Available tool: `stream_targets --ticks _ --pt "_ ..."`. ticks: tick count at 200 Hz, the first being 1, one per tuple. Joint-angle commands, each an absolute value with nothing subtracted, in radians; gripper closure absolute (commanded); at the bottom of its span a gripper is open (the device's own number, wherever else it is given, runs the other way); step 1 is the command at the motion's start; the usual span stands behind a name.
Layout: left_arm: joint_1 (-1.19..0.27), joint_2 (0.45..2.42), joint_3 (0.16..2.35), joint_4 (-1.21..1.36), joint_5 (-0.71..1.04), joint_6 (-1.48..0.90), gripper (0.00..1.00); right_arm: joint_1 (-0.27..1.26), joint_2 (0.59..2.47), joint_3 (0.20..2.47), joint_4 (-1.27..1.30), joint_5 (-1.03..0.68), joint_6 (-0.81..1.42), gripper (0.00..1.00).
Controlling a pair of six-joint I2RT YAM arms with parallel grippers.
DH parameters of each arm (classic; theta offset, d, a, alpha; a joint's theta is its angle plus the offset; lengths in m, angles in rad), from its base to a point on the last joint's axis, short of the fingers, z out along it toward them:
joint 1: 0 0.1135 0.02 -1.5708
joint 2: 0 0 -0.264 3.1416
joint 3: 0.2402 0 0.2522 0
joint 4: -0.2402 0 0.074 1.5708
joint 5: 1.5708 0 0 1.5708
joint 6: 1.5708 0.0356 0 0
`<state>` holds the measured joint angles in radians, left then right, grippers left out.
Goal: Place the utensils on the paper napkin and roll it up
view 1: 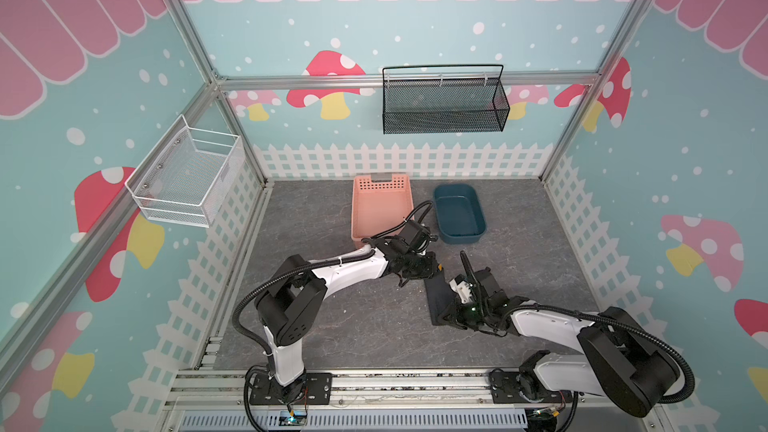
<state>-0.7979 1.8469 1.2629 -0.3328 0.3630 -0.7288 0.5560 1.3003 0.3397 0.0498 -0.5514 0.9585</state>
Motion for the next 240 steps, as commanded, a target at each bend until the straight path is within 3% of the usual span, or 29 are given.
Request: stream_targets --ticks 1,35,185,240 --pt "-0.801 1.872 1.228 -0.329 0.386 -0.74 0.93 0.557 1.33 0.305 -0.037 -0.509 0.966 0.93" --pt "-0.805 1.916 1.21 -0.297 0.408 -0.761 1.0 0.557 1.333 0.308 -0.037 -0.509 0.966 0.93" --pt "-0.818 2.035 1.206 -0.245 0.443 -0.779 1.0 0.556 1.337 0.317 -0.033 -0.52 0.961 0.94" --pt "-0.818 2.043 1.19 -0.244 0.434 -0.772 1.0 0.547 1.227 0.408 -0.127 -0.498 0.941 0.78"
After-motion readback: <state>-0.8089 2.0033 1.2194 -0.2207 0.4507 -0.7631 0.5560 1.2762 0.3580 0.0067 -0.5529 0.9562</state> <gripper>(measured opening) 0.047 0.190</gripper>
